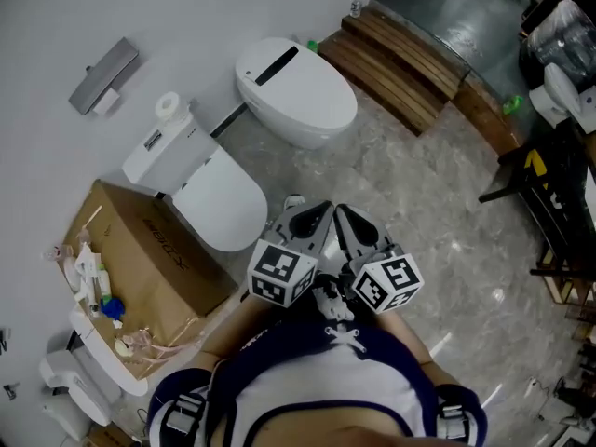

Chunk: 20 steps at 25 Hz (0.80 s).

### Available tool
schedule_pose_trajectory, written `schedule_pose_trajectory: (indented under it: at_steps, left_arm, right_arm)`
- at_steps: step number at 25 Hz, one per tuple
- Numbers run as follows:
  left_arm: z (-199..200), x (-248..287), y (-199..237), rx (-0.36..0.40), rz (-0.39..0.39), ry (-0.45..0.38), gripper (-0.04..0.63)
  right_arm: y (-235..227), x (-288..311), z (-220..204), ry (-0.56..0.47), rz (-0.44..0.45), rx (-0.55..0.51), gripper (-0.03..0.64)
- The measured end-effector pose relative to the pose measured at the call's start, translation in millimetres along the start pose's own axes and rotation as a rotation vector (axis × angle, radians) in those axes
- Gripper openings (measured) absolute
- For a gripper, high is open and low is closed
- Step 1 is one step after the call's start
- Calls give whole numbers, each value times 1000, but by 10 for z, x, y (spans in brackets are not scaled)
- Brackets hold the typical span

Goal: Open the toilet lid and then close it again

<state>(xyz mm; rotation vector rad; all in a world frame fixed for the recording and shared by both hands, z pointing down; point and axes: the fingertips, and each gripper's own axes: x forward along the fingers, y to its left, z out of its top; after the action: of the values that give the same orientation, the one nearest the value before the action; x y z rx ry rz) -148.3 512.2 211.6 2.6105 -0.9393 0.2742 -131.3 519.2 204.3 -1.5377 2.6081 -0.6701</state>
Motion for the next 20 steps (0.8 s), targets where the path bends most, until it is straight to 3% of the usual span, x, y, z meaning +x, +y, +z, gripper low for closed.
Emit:
schedule_pose_trajectory:
  at_steps: [4, 10, 16, 20]
  left_arm:
    - [110, 416, 238, 10, -54, 29, 6]
    - [345, 1029, 939, -24, -99, 112, 6]
    - [711, 1525, 1889, -40, -73, 141, 6]
    - [783, 1874, 2366, -44, -97, 176, 6]
  right_arm:
    - [-338, 300, 66, 20, -37, 3, 9]
    - [-804, 1130, 220, 116, -34, 68, 9]
    - [-1124, 2203, 479, 173, -13, 88, 9]
    - [-1314, 2687, 533, 201, 9, 95, 11]
